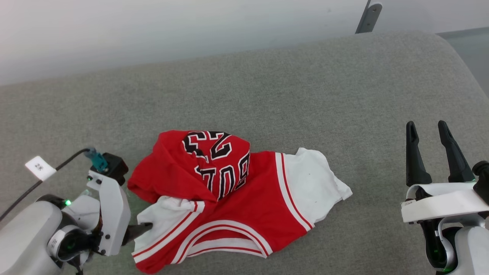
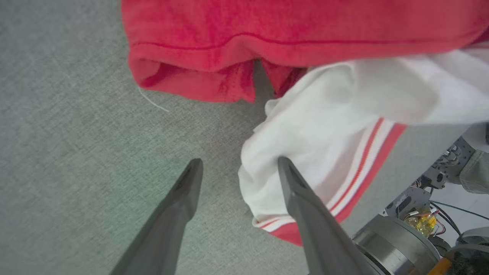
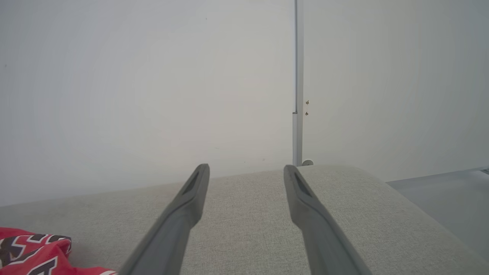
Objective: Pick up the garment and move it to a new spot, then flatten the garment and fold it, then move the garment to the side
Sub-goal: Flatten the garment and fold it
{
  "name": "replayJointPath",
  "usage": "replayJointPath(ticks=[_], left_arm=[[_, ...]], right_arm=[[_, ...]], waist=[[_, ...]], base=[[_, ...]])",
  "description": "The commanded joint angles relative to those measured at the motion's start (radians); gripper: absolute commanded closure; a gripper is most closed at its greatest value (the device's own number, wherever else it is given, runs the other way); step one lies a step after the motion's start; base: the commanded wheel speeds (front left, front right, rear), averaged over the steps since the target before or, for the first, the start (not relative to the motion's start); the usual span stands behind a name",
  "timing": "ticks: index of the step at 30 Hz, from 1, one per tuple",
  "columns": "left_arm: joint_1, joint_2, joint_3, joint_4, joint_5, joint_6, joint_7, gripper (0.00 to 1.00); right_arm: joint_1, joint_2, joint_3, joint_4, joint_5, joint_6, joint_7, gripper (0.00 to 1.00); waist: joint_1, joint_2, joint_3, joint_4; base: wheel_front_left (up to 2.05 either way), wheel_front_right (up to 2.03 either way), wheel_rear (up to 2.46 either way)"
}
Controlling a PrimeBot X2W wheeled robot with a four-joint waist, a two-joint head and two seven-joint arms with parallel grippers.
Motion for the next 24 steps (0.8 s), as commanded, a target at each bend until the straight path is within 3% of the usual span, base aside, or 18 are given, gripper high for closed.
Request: replayJointPath(ticks=[1, 3, 4, 6, 7, 14, 22, 24], left_arm=[[-0.012, -0.005, -0.010, 0.021, -0.002, -0.007, -0.015, 0.00], [-0.020, -0.010, -0.020, 0.043, -0.015, -0.006, -0.022, 0.00], [-0.024, -0.014, -0.023, 0.049, -0.023, -0.007, -0.028, 0.08], [-0.032, -0.016, -0.035, 0.052, -0.046, -0.006, -0.033, 0.82], [-0.036, -0.017, -0.037, 0.053, -0.061, -0.006, -0.033, 1.00], [-0.048, -0.017, -0.056, 0.049, -0.124, -0.007, -0.034, 1.00], [-0.066, 0.030, -0.056, 0.045, -0.120, -0.007, -0.075, 1.00], [-0.065, 0.050, -0.042, 0.043, -0.121, 0.011, -0.082, 1.00]], right_arm=[[-0.003, 0.000, -0.001, -0.005, 0.003, -0.002, 0.002, 0.00], [-0.007, 0.002, 0.000, -0.006, 0.002, -0.002, 0.005, 0.00], [-0.008, 0.003, -0.001, -0.005, 0.001, -0.002, 0.006, 0.00], [-0.009, 0.003, -0.003, -0.006, -0.002, -0.002, 0.005, 0.00], [-0.009, 0.003, -0.005, -0.005, -0.003, -0.002, 0.005, 0.00], [-0.004, 0.003, -0.011, -0.002, -0.005, -0.002, 0.008, 0.00], [0.010, 0.004, -0.021, 0.000, -0.010, -0.002, 0.013, 0.00], [0.018, 0.004, -0.024, -0.002, -0.010, -0.002, 0.015, 0.00]], waist=[[-0.0001, 0.0000, 0.007, -0.005], [-0.0001, 0.0000, 0.010, -0.007], [-0.0001, 0.0000, 0.011, -0.007], [-0.0001, 0.0000, 0.012, -0.007], [-0.0001, 0.0000, 0.011, -0.005], [-0.0001, 0.0000, 0.003, 0.004], [-0.0001, 0.0000, -0.015, 0.022], [-0.0001, 0.0000, -0.021, 0.027]], base=[[0.00, 0.00, 0.00], [0.00, 0.00, 0.00], [0.00, 0.00, 0.00], [0.00, 0.00, 0.00], [0.00, 0.00, 0.00], [0.00, 0.00, 0.00], [0.00, 0.00, 0.00], [0.00, 0.00, 0.00]])
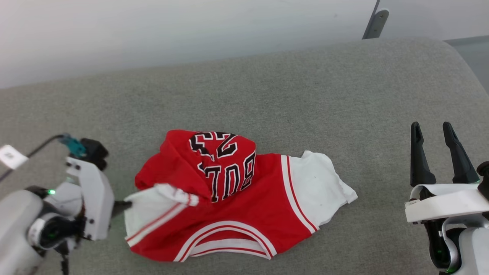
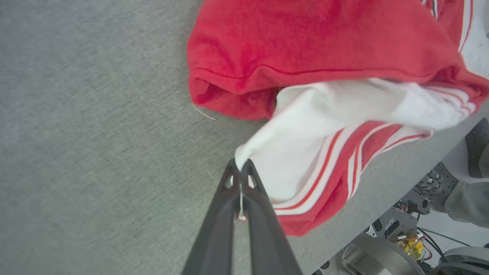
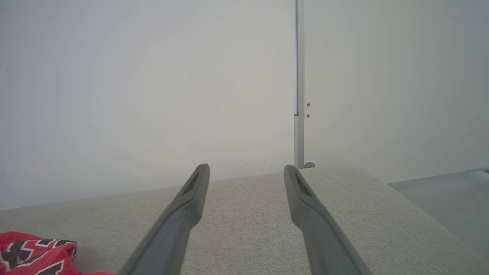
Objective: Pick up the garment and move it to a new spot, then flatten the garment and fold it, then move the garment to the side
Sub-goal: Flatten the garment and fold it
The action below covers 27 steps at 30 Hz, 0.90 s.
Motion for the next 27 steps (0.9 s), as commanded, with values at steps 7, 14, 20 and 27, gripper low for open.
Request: replayJointPath(ticks=[7, 14, 20, 27], left_arm=[[0.064, 0.077, 0.060, -0.031, -0.046, 0.105, -0.015, 1.00], [0.194, 0.135, 0.098, -0.025, -0.099, 0.198, -0.063, 1.00], [0.281, 0.142, 0.114, 0.012, -0.131, 0.224, -0.117, 1.00], [0.318, 0.102, 0.109, 0.049, -0.144, 0.198, -0.153, 1.00]], right_arm=[[0.027, -0.001, -0.016, -0.002, 0.000, -0.002, 0.008, 0.00], [0.032, 0.006, -0.020, 0.003, 0.008, -0.002, 0.012, 0.00], [0.028, 0.012, -0.020, 0.000, 0.010, -0.002, 0.017, 0.00], [0.015, 0.014, -0.016, 0.002, 0.008, -0.002, 0.018, 0.00]], waist=[[0.0000, 0.0000, -0.019, 0.025], [0.0000, 0.0000, -0.019, 0.037], [0.0000, 0.0000, -0.006, 0.040], [0.0000, 0.0000, 0.009, 0.039]], base=[[0.00, 0.00, 0.00], [0.00, 0.00, 0.00], [0.00, 0.00, 0.00], [0.00, 0.00, 0.00]])
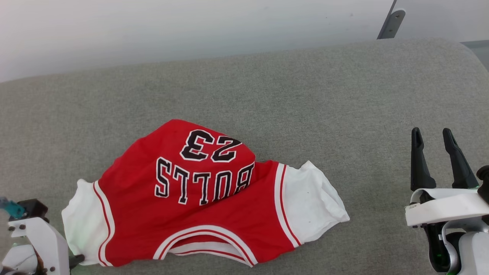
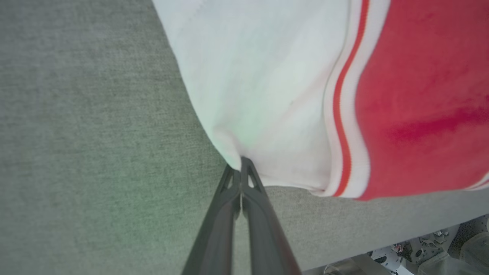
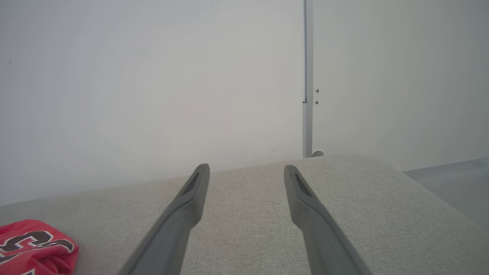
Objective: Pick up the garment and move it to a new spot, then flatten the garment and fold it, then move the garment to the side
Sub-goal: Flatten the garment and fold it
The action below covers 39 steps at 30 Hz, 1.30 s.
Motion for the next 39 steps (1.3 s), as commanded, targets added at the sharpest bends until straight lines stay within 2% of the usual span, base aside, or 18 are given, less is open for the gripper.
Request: replayJointPath(ticks=[1, 2, 3, 4, 5, 9, 17, 22, 28, 39], left_arm=[[0.011, -0.009, -0.005, 0.004, 0.009, -0.009, -0.007, 0.98], [0.009, -0.006, -0.008, 0.005, 0.021, -0.013, -0.015, 0.74], [0.007, -0.008, -0.004, 0.009, 0.019, -0.012, -0.024, 0.33], [0.005, -0.008, 0.000, 0.011, 0.021, -0.009, -0.030, 0.12], [0.004, -0.005, 0.001, 0.010, 0.024, -0.007, -0.032, 0.00], [-0.004, 0.013, 0.010, -0.020, 0.027, 0.004, -0.034, 0.00], [-0.048, 0.073, 0.015, -0.113, 0.075, 0.056, -0.006, 0.00], [-0.089, 0.063, -0.023, -0.092, 0.114, 0.066, 0.052, 0.00], [-0.141, 0.000, -0.059, 0.007, 0.131, 0.030, 0.085, 0.00], [-0.215, -0.077, -0.105, 0.250, 0.200, -0.098, 0.022, 0.00]], right_arm=[[-0.006, 0.001, 0.002, 0.002, 0.003, -0.002, 0.003, 0.00], [-0.007, 0.000, 0.002, 0.003, 0.003, -0.002, 0.003, 0.00], [-0.007, -0.001, 0.001, 0.003, 0.003, -0.002, 0.002, 0.00], [-0.007, -0.002, 0.001, 0.003, 0.003, -0.002, 0.002, 0.00], [-0.005, -0.003, -0.001, 0.004, 0.003, -0.002, 0.002, 0.00], [0.009, -0.011, -0.002, 0.000, 0.001, -0.002, 0.001, 0.00], [0.029, -0.029, 0.012, -0.017, 0.005, -0.002, 0.001, 0.00], [0.033, -0.036, 0.034, -0.021, 0.010, -0.002, 0.002, 0.00], [0.038, -0.042, 0.055, -0.031, 0.014, -0.002, 0.007, 0.00], [0.033, -0.049, 0.069, -0.055, 0.023, -0.002, 0.025, 0.00]], waist=[[0.0000, -0.0001, 0.002, -0.001], [0.0000, -0.0001, 0.001, 0.000], [0.0000, -0.0001, 0.000, 0.001], [0.0000, -0.0001, -0.002, 0.001], [0.0000, -0.0001, -0.005, 0.003], [0.0000, -0.0001, -0.025, 0.011], [0.0000, -0.0001, -0.062, 0.030], [0.0000, -0.0001, -0.079, 0.031], [0.0000, -0.0001, -0.081, 0.020], [0.0000, -0.0001, -0.042, -0.016]], base=[[0.00, 0.00, 0.00], [0.00, 0.00, 0.00], [0.00, 0.00, 0.00], [0.00, 0.00, 0.00], [0.00, 0.00, 0.00], [0.00, 0.00, 0.00], [0.00, 0.00, 0.00], [0.00, 0.00, 0.00], [0.00, 0.00, 0.00], [0.00, 0.00, 0.00]])
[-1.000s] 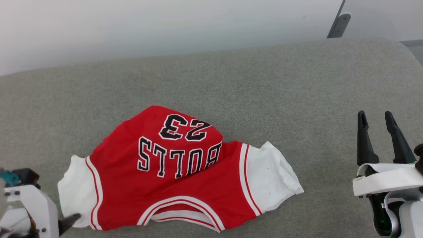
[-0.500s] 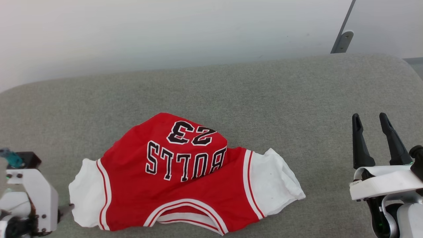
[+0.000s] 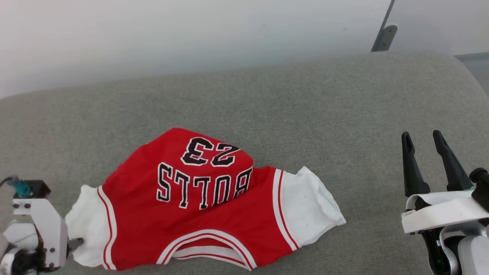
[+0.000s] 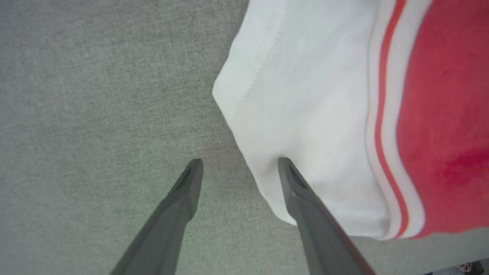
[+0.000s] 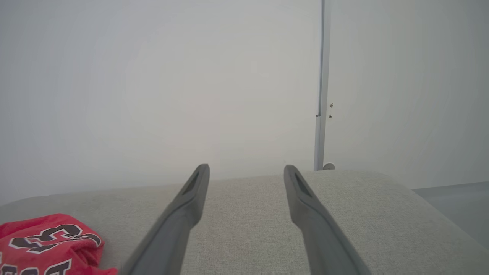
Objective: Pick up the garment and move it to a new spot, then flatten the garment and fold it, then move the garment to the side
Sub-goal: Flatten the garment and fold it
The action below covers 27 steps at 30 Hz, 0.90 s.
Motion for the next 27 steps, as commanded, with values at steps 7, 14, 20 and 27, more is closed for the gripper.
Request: replayJointPath(ticks=[7, 14, 20, 27], left_arm=[[-0.047, -0.050, -0.016, 0.158, 0.019, -0.075, -0.039, 0.00], [-0.067, -0.110, -0.021, 0.249, -0.016, -0.109, -0.017, 1.00], [-0.097, -0.125, -0.028, 0.264, -0.022, -0.125, -0.020, 1.00], [-0.127, -0.133, -0.038, 0.270, -0.029, -0.131, -0.031, 1.00]], right_arm=[[-0.004, -0.002, -0.009, -0.028, -0.012, -0.002, 0.019, 0.00], [0.005, -0.009, 0.009, -0.035, -0.002, -0.002, 0.055, 0.00], [0.027, -0.028, 0.067, -0.042, 0.043, -0.002, 0.135, 0.00], [0.062, -0.068, 0.198, -0.030, 0.166, -0.002, 0.320, 0.00]], waist=[[0.0000, 0.0000, 0.052, -0.020], [0.0000, 0.0000, 0.064, -0.016], [0.0000, 0.0000, 0.069, -0.007], [0.0000, 0.0000, 0.077, 0.008]], base=[[0.00, 0.00, 0.00], [0.00, 0.00, 0.00], [0.00, 0.00, 0.00], [0.00, 0.00, 0.00]])
